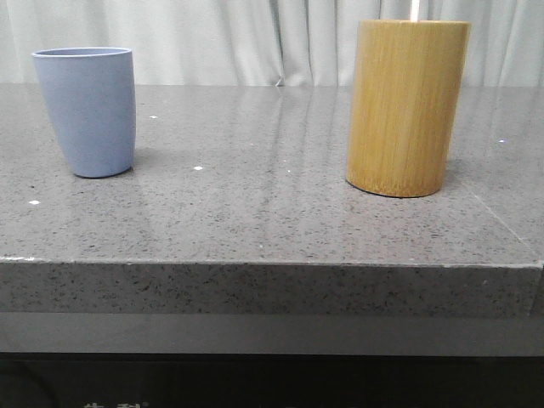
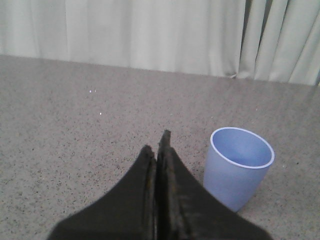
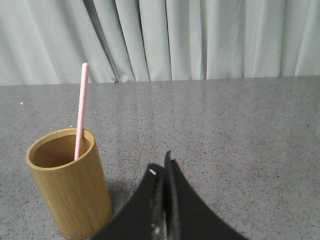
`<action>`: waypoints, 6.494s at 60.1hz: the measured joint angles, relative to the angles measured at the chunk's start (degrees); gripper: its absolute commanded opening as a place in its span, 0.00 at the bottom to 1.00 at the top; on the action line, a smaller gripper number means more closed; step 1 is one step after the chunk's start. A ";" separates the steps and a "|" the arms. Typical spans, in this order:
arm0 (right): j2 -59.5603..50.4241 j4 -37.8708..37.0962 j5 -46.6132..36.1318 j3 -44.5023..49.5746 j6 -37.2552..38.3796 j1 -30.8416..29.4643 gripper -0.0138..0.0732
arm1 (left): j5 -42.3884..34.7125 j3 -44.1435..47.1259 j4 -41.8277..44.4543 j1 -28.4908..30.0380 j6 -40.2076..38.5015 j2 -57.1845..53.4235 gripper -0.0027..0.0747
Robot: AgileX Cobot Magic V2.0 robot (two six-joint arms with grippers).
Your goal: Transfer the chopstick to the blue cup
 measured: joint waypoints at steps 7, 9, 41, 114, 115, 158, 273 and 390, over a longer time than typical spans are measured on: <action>2.97 0.10 0.00 -0.84 0.00 0.00 0.06 | 0.23 -0.61 0.00 0.00 0.00 3.66 0.01; 3.11 0.10 0.00 -0.84 0.00 0.00 0.09 | 0.24 -0.61 0.00 0.00 0.00 4.19 0.03; 3.20 0.19 0.00 -1.05 0.00 0.00 0.80 | 0.43 -0.68 0.00 0.00 0.00 4.68 0.93; 3.20 0.44 1.12 -1.05 0.00 0.00 0.80 | 44.60 -58.99 -0.89 -19.29 5.99 60.03 0.86; 3.20 0.44 1.22 -1.05 0.00 0.00 0.80 | 44.88 -59.49 -0.89 -19.55 5.91 61.03 0.86; 3.20 0.44 1.60 -1.05 0.00 0.00 0.80 | 50.60 -63.11 5.02 -21.68 3.49 72.97 0.57; 3.20 0.44 1.80 -1.05 0.00 0.00 0.80 | 51.30 -72.28 7.32 -40.97 3.37 77.08 0.45; 3.20 0.44 1.80 -1.05 0.00 0.00 0.80 | 7.52 8.67 3.39 -3.62 3.27 -10.61 0.01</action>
